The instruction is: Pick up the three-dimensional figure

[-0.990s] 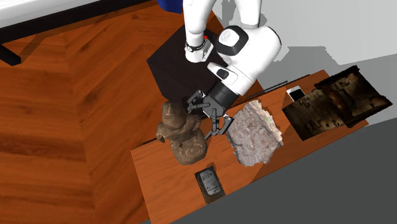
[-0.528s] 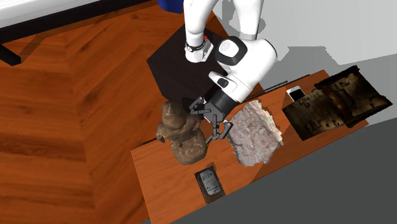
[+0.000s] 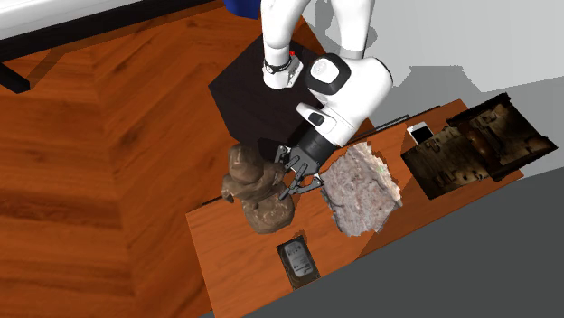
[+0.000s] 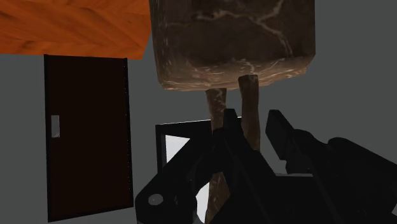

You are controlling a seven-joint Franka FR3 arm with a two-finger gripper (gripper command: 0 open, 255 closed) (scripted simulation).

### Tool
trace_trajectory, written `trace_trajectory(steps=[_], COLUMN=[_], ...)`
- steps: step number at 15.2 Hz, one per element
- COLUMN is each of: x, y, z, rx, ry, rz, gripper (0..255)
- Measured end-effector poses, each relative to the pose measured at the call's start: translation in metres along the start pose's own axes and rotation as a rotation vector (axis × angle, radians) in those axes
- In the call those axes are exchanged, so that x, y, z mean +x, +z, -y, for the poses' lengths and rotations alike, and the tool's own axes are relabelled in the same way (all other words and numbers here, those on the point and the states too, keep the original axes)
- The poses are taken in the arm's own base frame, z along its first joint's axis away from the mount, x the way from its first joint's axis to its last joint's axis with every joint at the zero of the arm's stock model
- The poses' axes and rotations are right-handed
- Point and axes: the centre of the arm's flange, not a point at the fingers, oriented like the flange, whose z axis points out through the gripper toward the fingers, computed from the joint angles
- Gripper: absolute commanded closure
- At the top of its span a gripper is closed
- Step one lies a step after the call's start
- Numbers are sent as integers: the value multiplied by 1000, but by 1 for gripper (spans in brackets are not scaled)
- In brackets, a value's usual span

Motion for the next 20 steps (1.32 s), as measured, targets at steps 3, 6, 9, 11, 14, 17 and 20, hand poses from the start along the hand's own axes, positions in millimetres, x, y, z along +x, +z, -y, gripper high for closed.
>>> trace_trajectory(steps=[3,6,9,11,14,17,20], x=[0,4,16,24,39,53,65], y=[0,-2,-10,-14,-22,-30,-36], z=[0,0,2,3,3,5,6], rx=[0,-2,-2,-2,-2,-2,-2], ry=[0,-1,-1,-1,-1,-1,-1], rz=[0,2,3,3,3,3,4], gripper=[255,255,255,255,255,255,255])
